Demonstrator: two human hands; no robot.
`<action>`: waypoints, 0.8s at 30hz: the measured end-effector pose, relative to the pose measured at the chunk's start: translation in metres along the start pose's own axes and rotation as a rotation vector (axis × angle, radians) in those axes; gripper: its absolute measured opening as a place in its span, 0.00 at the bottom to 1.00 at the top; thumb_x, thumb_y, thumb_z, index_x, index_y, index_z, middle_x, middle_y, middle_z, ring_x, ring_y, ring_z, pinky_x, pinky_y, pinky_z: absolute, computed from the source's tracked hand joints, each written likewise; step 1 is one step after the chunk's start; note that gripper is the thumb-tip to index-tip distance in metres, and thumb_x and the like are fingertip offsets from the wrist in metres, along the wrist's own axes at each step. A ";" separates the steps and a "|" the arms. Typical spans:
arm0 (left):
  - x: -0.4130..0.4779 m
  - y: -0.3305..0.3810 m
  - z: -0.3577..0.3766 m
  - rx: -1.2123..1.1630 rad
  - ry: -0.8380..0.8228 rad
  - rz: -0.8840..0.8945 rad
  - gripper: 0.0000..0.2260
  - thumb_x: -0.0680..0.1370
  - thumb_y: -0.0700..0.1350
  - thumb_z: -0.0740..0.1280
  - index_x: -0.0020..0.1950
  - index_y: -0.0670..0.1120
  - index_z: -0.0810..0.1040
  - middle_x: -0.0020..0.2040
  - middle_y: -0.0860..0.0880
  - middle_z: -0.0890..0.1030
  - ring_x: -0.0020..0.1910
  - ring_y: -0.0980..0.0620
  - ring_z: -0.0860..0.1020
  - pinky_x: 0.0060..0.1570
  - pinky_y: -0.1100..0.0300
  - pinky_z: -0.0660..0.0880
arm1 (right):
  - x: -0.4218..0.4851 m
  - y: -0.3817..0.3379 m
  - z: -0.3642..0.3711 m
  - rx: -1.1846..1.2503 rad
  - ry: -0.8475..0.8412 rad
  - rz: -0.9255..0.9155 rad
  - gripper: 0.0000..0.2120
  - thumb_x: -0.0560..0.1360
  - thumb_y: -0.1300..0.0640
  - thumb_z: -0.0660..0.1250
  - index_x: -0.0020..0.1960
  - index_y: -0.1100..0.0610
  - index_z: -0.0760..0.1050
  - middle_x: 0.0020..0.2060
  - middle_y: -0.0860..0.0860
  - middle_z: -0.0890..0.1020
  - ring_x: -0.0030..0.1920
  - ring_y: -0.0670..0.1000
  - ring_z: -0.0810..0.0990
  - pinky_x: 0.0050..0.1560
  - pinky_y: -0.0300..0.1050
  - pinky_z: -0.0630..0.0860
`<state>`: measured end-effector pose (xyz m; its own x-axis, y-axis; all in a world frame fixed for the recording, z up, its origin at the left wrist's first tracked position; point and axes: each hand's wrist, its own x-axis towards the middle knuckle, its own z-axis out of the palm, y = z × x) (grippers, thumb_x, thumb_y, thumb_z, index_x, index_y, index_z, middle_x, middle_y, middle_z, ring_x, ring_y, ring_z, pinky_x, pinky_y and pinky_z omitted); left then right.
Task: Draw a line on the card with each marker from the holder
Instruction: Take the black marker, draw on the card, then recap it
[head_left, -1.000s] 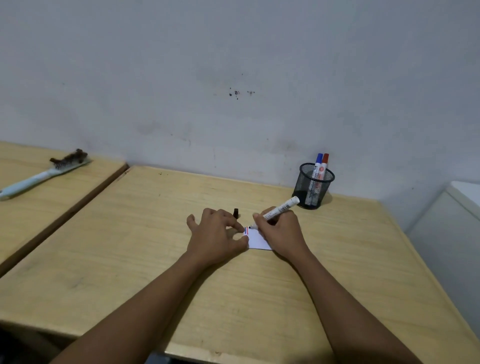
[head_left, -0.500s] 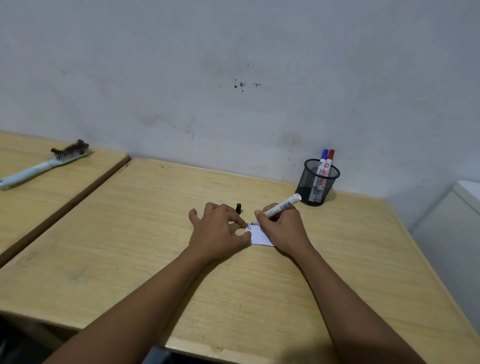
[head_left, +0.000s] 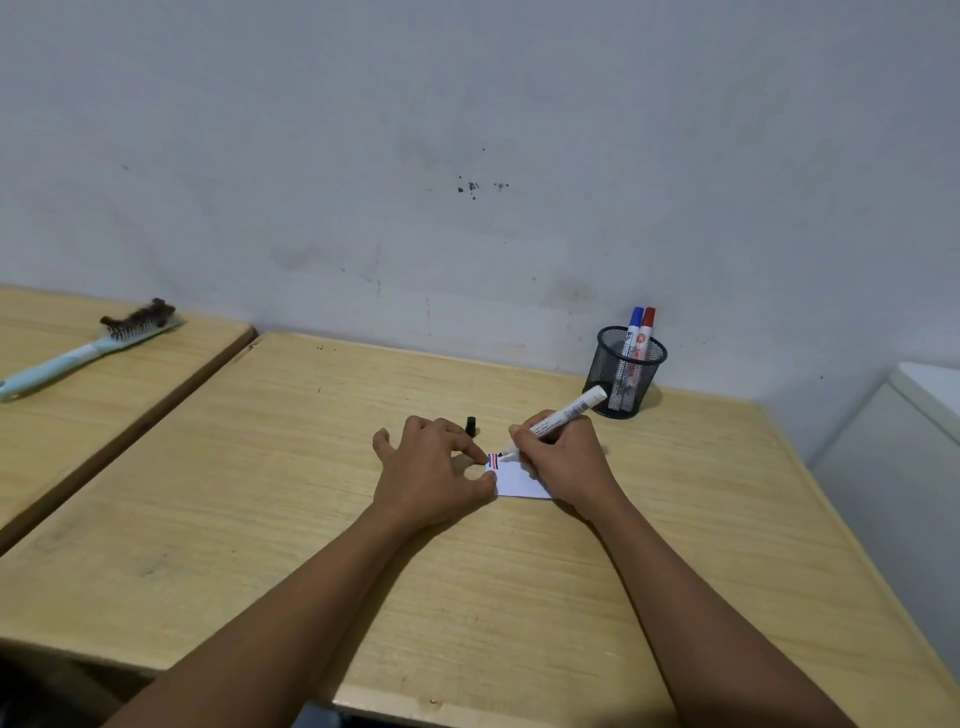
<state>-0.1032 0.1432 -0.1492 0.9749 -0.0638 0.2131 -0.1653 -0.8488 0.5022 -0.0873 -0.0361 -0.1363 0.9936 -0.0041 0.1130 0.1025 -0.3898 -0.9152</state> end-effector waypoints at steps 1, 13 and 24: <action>-0.001 0.000 -0.001 -0.013 0.006 -0.003 0.12 0.64 0.63 0.69 0.42 0.58 0.80 0.55 0.62 0.78 0.62 0.56 0.68 0.70 0.36 0.51 | 0.001 -0.002 -0.003 0.105 0.014 0.011 0.10 0.77 0.57 0.71 0.41 0.63 0.81 0.29 0.54 0.82 0.29 0.50 0.78 0.32 0.44 0.75; 0.033 0.015 -0.016 -0.071 -0.015 -0.175 0.11 0.75 0.60 0.65 0.54 0.57 0.75 0.37 0.58 0.80 0.49 0.54 0.79 0.55 0.49 0.60 | 0.001 -0.050 -0.034 0.388 0.146 -0.076 0.06 0.77 0.58 0.72 0.43 0.61 0.81 0.31 0.54 0.83 0.30 0.50 0.80 0.32 0.43 0.79; 0.047 0.052 -0.059 -0.773 0.032 -0.066 0.07 0.72 0.49 0.76 0.48 0.51 0.85 0.40 0.54 0.84 0.42 0.55 0.82 0.45 0.60 0.77 | -0.001 -0.077 -0.067 0.535 0.242 -0.078 0.09 0.77 0.59 0.72 0.49 0.66 0.80 0.32 0.58 0.81 0.28 0.51 0.77 0.28 0.41 0.75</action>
<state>-0.0748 0.1264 -0.0638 0.9836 -0.0007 0.1803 -0.1751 -0.2424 0.9543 -0.0996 -0.0680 -0.0404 0.9493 -0.2287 0.2156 0.2475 0.1210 -0.9613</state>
